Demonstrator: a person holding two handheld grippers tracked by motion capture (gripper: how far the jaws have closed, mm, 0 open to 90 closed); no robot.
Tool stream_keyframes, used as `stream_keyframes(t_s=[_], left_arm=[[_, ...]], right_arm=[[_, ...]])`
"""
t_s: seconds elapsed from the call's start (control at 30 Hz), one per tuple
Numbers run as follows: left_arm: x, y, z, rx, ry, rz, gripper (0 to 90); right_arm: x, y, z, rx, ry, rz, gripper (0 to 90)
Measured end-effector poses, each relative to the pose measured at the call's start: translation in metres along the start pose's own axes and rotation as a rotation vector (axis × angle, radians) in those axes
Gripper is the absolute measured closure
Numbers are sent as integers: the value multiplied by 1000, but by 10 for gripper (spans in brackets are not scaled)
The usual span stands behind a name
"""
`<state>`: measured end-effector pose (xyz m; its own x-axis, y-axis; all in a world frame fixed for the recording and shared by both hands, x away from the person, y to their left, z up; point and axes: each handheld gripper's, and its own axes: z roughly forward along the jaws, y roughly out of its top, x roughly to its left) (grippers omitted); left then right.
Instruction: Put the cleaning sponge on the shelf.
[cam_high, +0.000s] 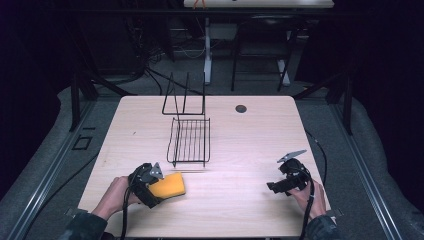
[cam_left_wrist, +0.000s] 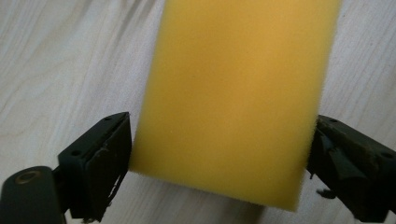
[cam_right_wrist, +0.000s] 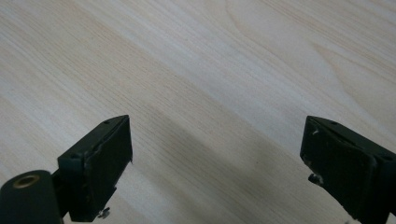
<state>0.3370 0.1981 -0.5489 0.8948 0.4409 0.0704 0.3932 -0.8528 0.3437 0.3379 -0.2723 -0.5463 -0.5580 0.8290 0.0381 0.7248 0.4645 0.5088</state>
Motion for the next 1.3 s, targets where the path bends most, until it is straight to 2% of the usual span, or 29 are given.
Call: stream_keyframes(t_s=[0.33, 0.63, 1.13, 1.3], left_arm=[[-2, -2, 0, -7, 6, 12, 211], [-5, -1, -8, -47, 16, 17, 216], [-8, -5, -17, -63, 31, 16, 215], [-9, -6, -18, -55, 39, 14, 215]], right_arm=[[0, 0, 0, 11, -6, -13, 111], [0, 0, 0, 4, -1, -11, 113], [1, 0, -1, 15, -8, -20, 119], [1, 0, -3, 14, -9, -25, 122]])
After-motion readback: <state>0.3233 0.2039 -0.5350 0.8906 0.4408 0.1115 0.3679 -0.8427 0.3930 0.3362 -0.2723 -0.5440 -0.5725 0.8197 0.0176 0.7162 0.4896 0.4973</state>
